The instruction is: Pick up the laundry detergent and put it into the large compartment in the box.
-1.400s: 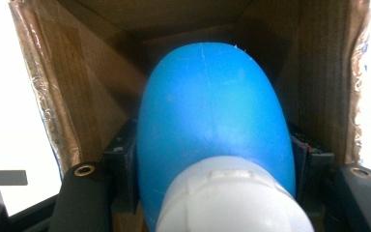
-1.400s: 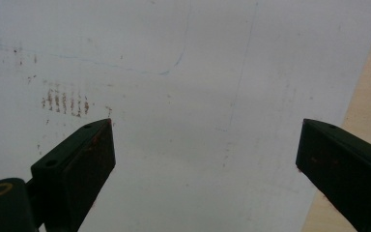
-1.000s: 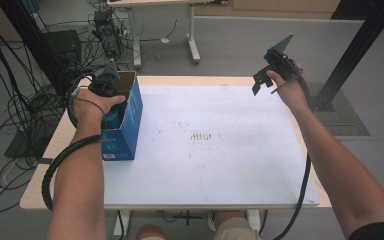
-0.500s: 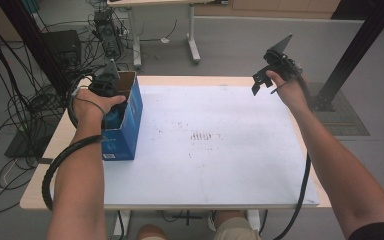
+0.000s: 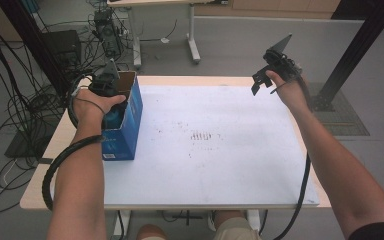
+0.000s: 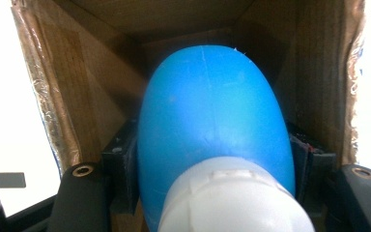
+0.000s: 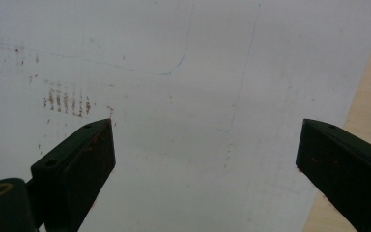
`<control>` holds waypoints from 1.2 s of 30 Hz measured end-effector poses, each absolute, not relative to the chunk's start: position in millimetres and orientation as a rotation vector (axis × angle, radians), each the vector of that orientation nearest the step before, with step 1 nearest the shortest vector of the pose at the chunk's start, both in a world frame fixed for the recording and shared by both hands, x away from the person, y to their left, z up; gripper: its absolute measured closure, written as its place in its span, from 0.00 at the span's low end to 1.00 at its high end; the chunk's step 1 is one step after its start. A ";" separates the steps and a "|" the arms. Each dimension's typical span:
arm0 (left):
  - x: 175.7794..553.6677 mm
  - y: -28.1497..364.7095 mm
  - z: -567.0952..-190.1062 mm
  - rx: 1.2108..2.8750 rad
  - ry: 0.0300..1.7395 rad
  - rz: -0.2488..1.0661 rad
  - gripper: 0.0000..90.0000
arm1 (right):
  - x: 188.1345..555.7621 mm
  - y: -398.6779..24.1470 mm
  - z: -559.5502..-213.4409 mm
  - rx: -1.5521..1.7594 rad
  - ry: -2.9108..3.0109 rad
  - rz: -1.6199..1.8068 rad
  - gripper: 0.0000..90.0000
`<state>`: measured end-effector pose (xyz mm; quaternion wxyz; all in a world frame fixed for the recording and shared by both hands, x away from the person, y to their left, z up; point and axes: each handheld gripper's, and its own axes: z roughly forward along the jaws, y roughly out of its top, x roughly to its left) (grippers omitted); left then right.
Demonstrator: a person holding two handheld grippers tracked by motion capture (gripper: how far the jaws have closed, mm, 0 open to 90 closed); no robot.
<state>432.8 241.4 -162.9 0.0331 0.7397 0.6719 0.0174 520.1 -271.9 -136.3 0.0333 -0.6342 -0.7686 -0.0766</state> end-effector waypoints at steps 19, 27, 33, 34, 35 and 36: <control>432.7 242.2 -161.4 2.277 2.063 0.054 0.38 | 521.1 -270.6 -137.4 -1.949 -2.368 -0.232 0.07; 431.9 241.7 -158.0 2.273 2.061 0.060 0.38 | 521.1 -271.5 -137.2 -1.946 -2.369 -0.234 0.07; 430.2 242.6 -154.5 2.270 2.055 0.062 0.38 | 520.4 -272.4 -136.7 -1.949 -2.367 -0.241 0.07; 429.9 242.6 -153.4 2.270 2.055 0.063 0.37 | 520.4 -272.5 -136.7 -1.949 -2.367 -0.241 0.07; 429.5 242.9 -152.5 2.268 2.054 0.064 0.37 | 520.4 -272.5 -136.7 -1.949 -2.367 -0.241 0.07; 429.4 243.5 -151.7 2.266 2.054 0.059 0.37 | 520.3 -272.2 -136.7 -1.951 -2.366 -0.242 0.07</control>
